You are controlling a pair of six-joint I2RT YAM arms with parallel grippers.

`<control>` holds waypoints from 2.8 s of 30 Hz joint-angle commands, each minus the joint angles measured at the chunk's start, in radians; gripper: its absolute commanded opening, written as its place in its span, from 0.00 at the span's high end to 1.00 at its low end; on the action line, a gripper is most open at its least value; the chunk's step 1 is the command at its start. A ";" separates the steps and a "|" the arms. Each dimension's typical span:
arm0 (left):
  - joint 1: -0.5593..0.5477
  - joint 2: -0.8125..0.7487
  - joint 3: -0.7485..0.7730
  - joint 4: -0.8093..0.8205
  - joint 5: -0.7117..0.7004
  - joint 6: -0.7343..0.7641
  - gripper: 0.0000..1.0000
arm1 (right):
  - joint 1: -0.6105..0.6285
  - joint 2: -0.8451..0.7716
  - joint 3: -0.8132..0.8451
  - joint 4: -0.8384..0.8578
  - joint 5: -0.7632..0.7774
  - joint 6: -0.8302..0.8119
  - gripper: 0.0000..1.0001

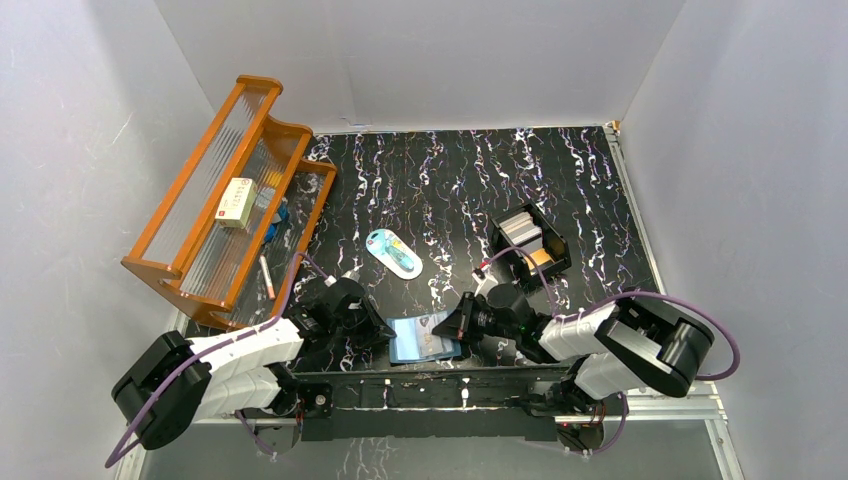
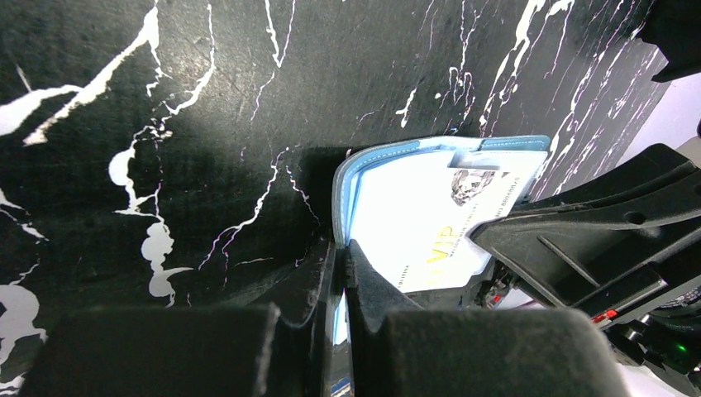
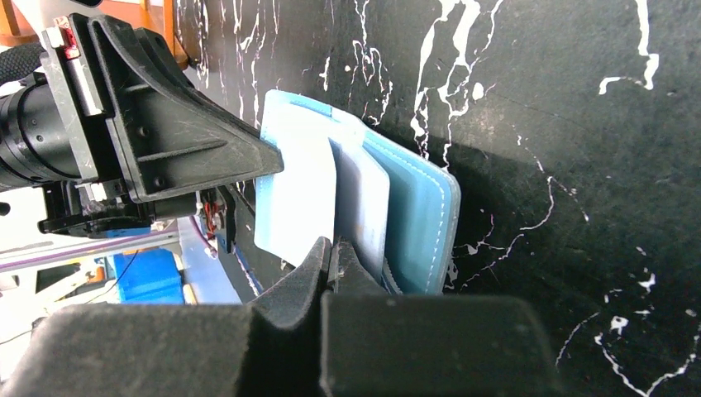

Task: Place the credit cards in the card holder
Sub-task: Insert the credit card into the card holder.

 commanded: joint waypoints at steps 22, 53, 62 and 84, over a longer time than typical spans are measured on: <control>-0.040 0.018 0.012 -0.001 -0.035 -0.021 1.00 | 0.027 -0.011 0.125 -0.304 0.086 -0.065 0.68; -0.059 0.084 0.051 0.010 -0.038 -0.028 1.00 | 0.076 0.021 0.298 -0.444 0.039 -0.097 0.60; -0.061 0.102 0.059 0.010 -0.041 -0.018 1.00 | 0.076 -0.015 0.282 -0.415 0.044 -0.091 0.61; -0.060 0.069 0.075 -0.054 -0.065 0.006 1.00 | -0.053 -0.172 0.530 -0.866 0.297 -0.218 0.54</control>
